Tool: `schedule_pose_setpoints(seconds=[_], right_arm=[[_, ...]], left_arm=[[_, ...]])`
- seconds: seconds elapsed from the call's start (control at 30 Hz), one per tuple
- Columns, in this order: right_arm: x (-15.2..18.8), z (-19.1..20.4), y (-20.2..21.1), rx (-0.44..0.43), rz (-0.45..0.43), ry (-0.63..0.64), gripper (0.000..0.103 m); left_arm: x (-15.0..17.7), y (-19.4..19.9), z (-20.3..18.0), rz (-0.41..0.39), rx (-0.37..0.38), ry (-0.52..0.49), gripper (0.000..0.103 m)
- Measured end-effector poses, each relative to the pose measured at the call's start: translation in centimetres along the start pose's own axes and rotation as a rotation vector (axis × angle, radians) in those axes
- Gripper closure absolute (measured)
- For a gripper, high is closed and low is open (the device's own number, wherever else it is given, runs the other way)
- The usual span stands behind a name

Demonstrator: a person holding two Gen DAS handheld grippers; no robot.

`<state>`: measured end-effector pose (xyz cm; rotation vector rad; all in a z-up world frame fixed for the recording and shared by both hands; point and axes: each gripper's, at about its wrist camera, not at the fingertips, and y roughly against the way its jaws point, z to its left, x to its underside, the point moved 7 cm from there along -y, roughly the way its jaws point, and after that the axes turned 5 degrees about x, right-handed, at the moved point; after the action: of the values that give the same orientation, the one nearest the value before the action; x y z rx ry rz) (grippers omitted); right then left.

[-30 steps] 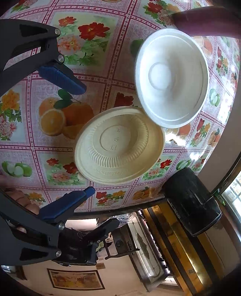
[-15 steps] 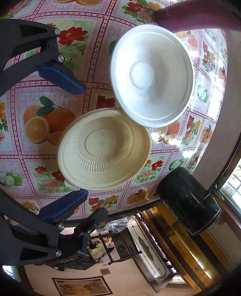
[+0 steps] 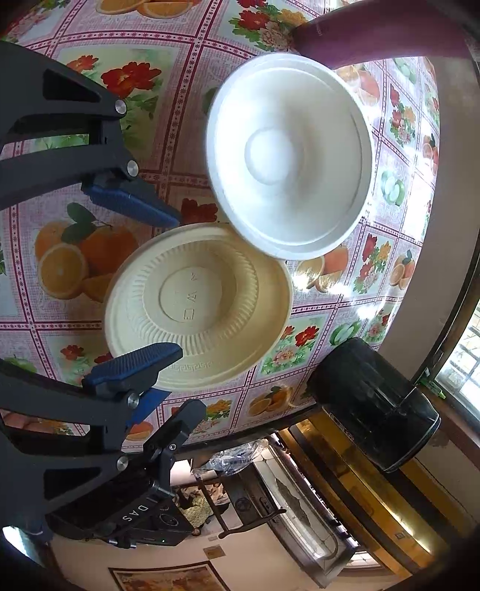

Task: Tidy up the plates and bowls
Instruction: 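Close both grippers on the cream plate rim and lift it, then carry the cream plate with both grippers toward the red plate stack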

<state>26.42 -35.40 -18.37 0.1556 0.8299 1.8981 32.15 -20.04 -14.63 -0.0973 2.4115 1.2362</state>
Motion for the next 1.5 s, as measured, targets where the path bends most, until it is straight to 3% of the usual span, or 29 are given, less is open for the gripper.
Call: schedule_pose_setpoints(seconds=[0.07,0.17,0.33,0.63,0.77,1.1,1.5], right_arm=[[0.1,0.3,-0.2,0.002,0.005,0.008,0.046],[0.2,0.4,-0.4,0.011,0.006,0.023,0.054],[0.1,0.3,-0.5,0.030,-0.003,0.025,0.063],[0.0,-0.8,-1.0,0.116,0.002,0.033,0.093],[0.1,-0.9,-0.9,0.124,0.001,0.036,0.093],[0.4,-0.8,-0.8,0.137,0.009,0.041,0.094],[1.8,-0.5,1.8,0.150,-0.016,0.063,0.094]], left_arm=[[0.1,-0.2,0.1,0.008,-0.003,0.001,0.039],[0.3,-0.4,0.3,0.013,-0.007,0.005,0.049],[0.3,-0.6,0.6,0.013,-0.016,0.006,0.055],[0.7,-1.1,0.8,0.022,-0.052,-0.009,0.073],[1.2,-1.6,0.8,0.029,-0.083,-0.039,0.082],[1.6,-0.8,0.2,-0.018,-0.138,-0.145,0.082],[2.9,0.7,-0.9,-0.058,-0.145,-0.212,0.082]])
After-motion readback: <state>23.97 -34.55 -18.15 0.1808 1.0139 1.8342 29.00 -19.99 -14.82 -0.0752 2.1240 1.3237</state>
